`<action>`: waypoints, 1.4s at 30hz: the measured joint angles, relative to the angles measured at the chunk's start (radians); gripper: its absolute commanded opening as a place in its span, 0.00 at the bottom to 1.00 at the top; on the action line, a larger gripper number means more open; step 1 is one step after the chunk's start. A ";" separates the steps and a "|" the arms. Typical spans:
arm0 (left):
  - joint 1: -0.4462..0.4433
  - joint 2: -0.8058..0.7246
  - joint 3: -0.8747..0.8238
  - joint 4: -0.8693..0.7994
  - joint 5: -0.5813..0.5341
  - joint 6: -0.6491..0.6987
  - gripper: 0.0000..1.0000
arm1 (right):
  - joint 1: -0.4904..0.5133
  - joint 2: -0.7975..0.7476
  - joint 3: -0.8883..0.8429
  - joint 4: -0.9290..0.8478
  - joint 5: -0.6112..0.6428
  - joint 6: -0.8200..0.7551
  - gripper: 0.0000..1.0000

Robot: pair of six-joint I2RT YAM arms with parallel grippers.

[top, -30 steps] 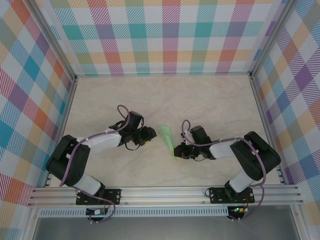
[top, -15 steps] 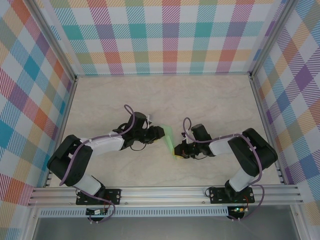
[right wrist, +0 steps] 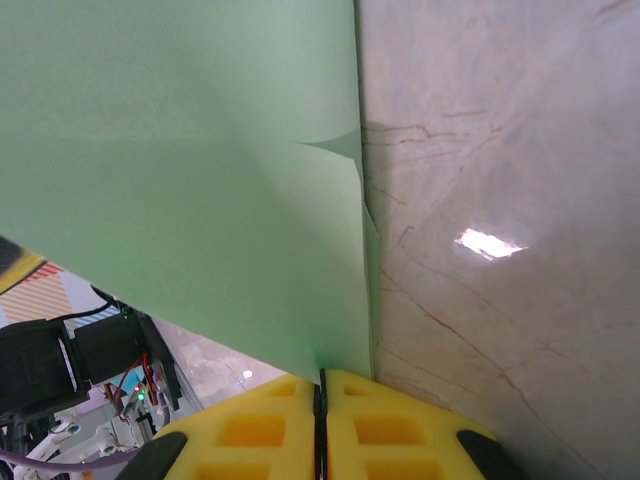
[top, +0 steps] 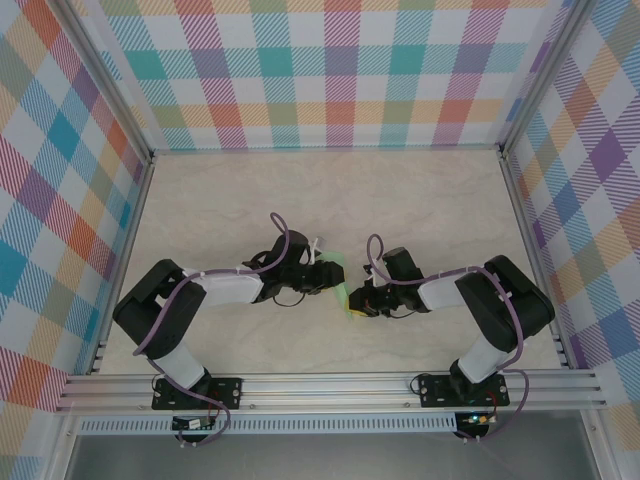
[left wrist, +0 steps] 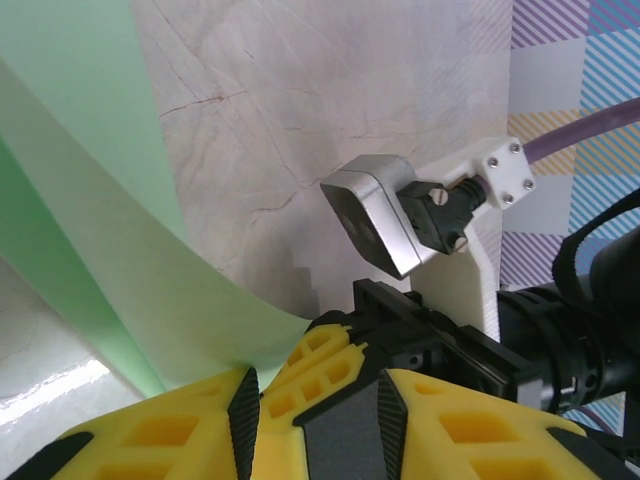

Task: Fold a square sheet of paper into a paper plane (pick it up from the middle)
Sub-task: Fold the wing for the fifth time at the center of the table.

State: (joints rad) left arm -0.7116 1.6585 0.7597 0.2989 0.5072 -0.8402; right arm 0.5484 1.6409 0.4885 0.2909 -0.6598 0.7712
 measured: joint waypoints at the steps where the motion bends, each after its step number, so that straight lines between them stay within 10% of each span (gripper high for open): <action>1: 0.000 0.010 0.005 0.000 0.001 0.000 0.39 | 0.000 0.000 0.000 0.000 0.000 0.000 0.10; 42: 0.000 0.117 0.090 -0.011 -0.023 0.053 0.39 | 0.002 0.016 0.110 -0.098 0.065 0.035 0.29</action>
State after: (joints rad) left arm -0.7113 1.7760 0.8497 0.2878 0.4843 -0.7876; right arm 0.5499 1.6566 0.5987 0.1932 -0.5949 0.8059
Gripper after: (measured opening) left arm 0.393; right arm 0.288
